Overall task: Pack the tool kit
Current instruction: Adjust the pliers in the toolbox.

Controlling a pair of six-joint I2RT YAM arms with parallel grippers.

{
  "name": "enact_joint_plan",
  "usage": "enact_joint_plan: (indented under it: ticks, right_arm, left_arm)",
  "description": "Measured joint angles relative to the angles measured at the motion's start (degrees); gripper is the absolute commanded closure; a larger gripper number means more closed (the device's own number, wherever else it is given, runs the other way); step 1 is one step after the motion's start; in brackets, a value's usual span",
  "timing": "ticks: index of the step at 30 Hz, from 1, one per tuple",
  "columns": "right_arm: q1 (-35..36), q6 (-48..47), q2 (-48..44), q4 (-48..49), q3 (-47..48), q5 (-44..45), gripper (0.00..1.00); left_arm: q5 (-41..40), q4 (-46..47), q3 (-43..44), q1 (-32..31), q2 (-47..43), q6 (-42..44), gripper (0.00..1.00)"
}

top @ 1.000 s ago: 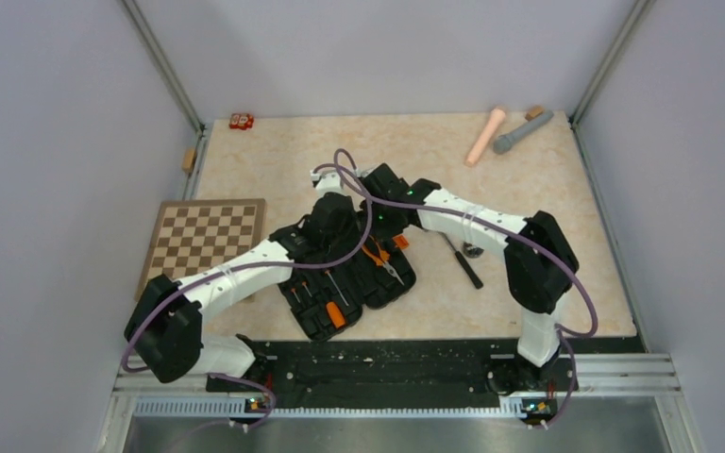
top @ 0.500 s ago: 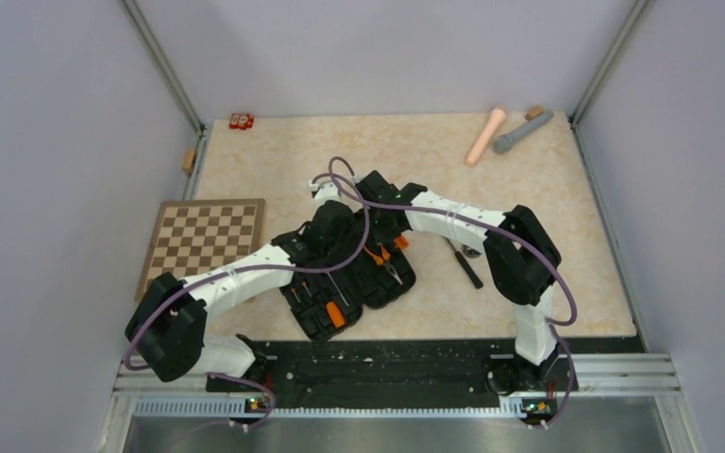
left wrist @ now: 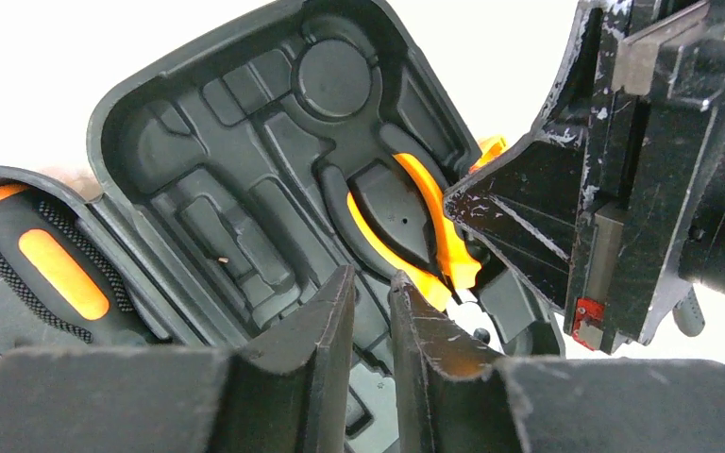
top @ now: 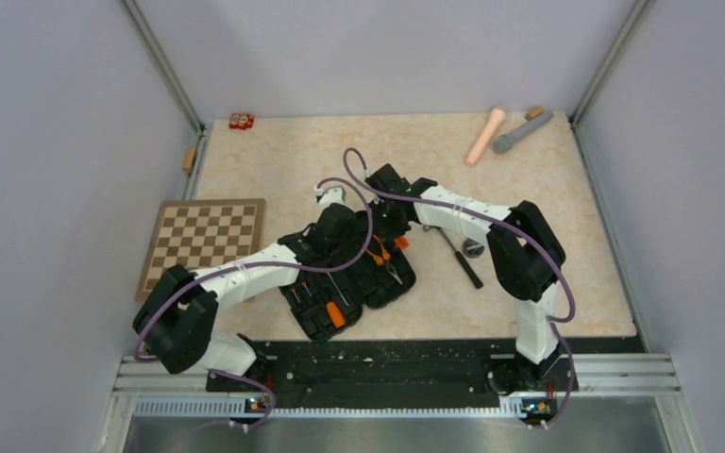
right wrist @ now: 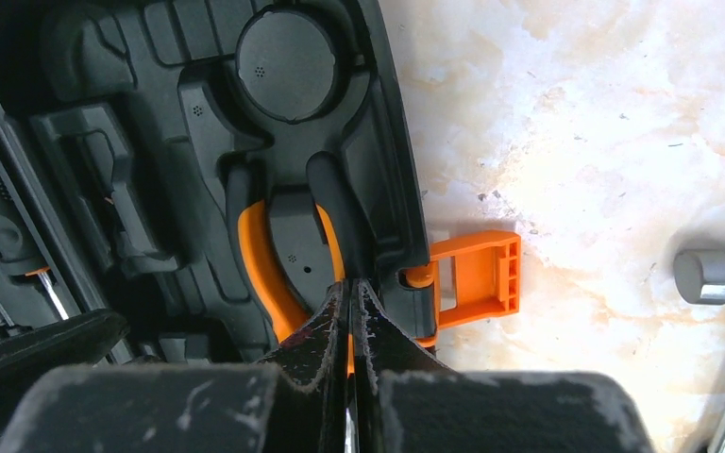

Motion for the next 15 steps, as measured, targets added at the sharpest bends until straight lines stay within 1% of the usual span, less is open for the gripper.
enact_joint_plan:
  ticks: [10,15]
  right_arm:
    - [-2.80,0.00,0.81,0.13,-0.07,-7.15,1.00]
    - [-3.54,-0.81,2.45,-0.74,0.81,-9.62,1.00]
  left_arm:
    - [0.09,0.02,-0.04,0.00,-0.39,-0.20,0.75]
    - [-0.26,-0.50,-0.55,0.00,-4.00,0.07,0.74]
